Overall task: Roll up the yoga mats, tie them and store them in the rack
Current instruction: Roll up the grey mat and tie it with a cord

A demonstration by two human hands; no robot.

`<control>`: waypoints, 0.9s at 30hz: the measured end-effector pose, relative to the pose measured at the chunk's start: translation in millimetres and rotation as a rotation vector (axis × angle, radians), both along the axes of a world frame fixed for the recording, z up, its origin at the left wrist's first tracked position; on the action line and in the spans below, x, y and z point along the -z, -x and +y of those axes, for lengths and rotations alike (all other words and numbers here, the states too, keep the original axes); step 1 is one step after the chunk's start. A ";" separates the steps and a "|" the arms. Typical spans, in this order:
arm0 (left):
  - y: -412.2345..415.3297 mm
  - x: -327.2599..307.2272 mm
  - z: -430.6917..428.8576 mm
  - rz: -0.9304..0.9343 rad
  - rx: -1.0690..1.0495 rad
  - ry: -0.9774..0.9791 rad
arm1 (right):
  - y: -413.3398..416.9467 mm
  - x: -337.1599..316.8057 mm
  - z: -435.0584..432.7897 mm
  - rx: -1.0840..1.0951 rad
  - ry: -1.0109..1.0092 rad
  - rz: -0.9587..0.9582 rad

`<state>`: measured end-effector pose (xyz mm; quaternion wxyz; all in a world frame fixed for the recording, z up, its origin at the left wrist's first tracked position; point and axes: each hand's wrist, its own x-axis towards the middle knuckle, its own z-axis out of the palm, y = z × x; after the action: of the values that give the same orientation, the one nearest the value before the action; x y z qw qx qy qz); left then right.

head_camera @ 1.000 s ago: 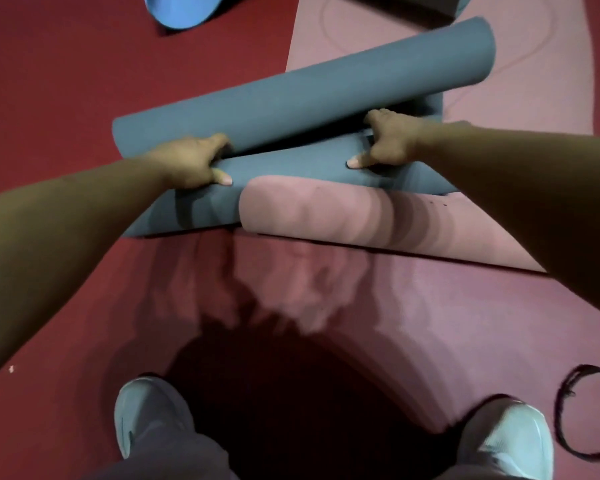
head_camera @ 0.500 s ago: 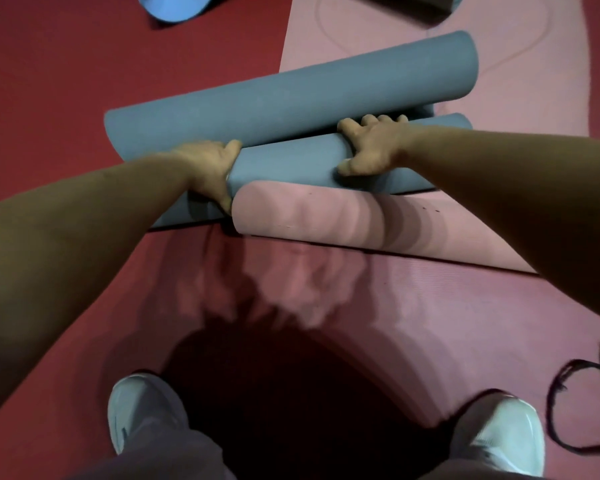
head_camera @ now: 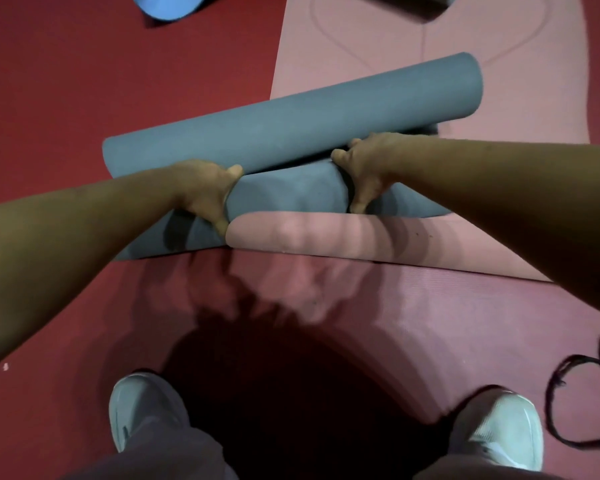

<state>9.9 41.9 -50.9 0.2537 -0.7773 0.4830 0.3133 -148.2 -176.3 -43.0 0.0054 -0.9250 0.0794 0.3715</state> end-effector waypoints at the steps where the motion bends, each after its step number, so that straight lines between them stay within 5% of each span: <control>1: -0.5 -0.3 -2.8 0.013 -0.029 -0.020 | -0.8 -1.8 0.3 0.044 -0.033 0.003; 6: -10.5 4.0 -0.2 -0.133 -0.055 -0.089 | 0.0 1.5 -0.2 0.225 -0.146 -0.019; 10: -17.8 -7.8 13.5 -0.173 -0.017 0.141 | -4.4 -1.5 -5.5 0.258 -0.189 -0.057; 18: -17.3 -0.1 4.4 0.068 -0.149 0.173 | -11.3 -7.6 -10.2 0.386 -0.216 -0.096; 27: -40.6 2.7 10.2 -0.146 -0.365 0.321 | -8.1 6.2 -17.5 0.379 -0.125 -0.456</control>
<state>50.5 52.0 -53.6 0.1003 -0.9024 0.3589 0.2162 -140.1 -193.8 -49.2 0.1494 -0.9511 0.2242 0.1508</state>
